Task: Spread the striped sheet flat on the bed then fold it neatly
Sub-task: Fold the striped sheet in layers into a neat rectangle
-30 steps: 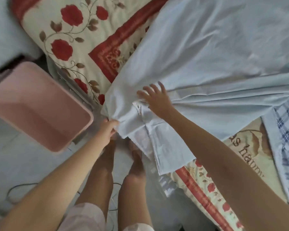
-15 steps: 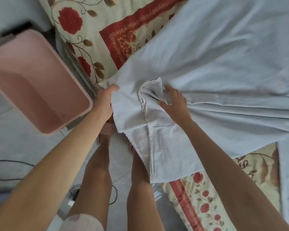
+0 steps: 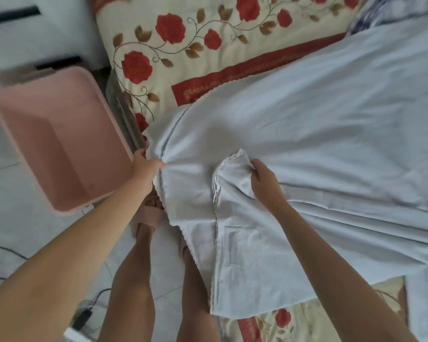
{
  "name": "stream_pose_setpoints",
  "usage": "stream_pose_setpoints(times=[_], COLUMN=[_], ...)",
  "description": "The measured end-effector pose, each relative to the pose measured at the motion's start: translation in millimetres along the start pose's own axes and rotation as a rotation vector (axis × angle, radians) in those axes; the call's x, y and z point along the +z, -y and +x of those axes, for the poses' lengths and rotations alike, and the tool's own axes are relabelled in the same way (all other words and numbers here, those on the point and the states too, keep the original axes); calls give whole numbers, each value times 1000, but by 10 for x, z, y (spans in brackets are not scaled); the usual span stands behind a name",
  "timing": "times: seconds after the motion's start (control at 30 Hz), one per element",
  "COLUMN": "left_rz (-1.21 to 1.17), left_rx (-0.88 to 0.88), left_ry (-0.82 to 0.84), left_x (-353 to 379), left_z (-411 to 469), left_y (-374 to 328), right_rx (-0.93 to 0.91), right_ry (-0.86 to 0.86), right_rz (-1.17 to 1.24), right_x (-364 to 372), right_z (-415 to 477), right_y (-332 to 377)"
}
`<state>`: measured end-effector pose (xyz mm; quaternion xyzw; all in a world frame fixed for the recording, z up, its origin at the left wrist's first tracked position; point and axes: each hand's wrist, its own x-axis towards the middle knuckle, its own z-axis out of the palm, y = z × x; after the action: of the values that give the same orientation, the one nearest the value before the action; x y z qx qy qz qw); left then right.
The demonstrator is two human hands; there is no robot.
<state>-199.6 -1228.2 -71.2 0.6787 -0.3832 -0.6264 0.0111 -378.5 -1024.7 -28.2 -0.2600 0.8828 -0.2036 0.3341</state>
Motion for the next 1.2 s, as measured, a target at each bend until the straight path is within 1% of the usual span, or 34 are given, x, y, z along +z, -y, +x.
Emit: stream_pose_setpoints(times=[0.03, 0.07, 0.23, 0.3, 0.33, 0.37, 0.43, 0.5, 0.53, 0.57, 0.6, 0.63, 0.7, 0.77, 0.83, 0.87, 0.9, 0.93, 1.0, 1.03, 1.07, 1.13, 1.2], left_rz=[-4, -31, -190, -149, -110, -34, 232, 620, 733, 743, 658, 551, 367, 198, 49, 32, 61, 144, 356, 433, 505, 726, 1066], left_rx=[-11, -16, -4, 18, 43, 76, 203, 434, 537, 573, 558, 505, 393, 304, 226, 228, 278, 383, 673, 800, 884, 969, 952], left_ry=[15, 72, 434, 589, 625, 602, 460, 368, 336, 313, 317, 351, 383, 331, 258, 238, 217, 182, 83, 67, 103, 219, 269], left_x=[-2, -4, -79, -85, -85, -94, -172, -300, -348, -395, -424, -435, -427, -413, -422, -433, -441, -446, -447, -435, -420, -361, -281], left_z=[22, 58, 124, 120, 160, 212, 292, 312, 280, 259, 200, 173, 164, 188, 202, 184, 170, 149, 121, 112, 89, 71, 46], left_y=[-77, -166, -465, -499, -492, -463, -408, -363, -340, -317, -314, -287, -222, -156, -122, -105, -76, -47, 5, 23, 24, 28, 28], right_rx=[-6, -3, 52, -15, -78, -156, -284, -338, -350, -356, -359, -353, -308, -268, -270, -275, -279, -283, -285, -281, -279, -294, -316], right_ry=[1, 10, 25, 9, 4, 2, -5, -22, -39, -50, -55, -47, 40, 189, 281, 289, 277, 246, 175, 145, 124, 109, 107], right_rz=[-36, -69, -36, -71, -88, -109, -156, -185, -216, -262, -315, -364, -435, -446, -425, -410, -398, -393, -406, -405, -398, -401, -420], right_x=[3, 14, 50, 90, 122, 157, 223, 288, 316, 347, 369, 380, 391, 397, 425, 446, 474, 507, 559, 577, 593, 603, 593], right_z=[57, 116, 409, 462, 503, 547, 673, 841, 935, 1046, 1168, 1299, 1564, 1770, 1890, 1915, 1926, 1933, 1926, 1921, 1914, 1906, 1915], right_y=[9, 23, 127, 244, 313, 393, 590, 785, 867, 939, 1005, 1050, 1091, 1059, 1009, 990, 973, 961, 957, 959, 961, 952, 935])
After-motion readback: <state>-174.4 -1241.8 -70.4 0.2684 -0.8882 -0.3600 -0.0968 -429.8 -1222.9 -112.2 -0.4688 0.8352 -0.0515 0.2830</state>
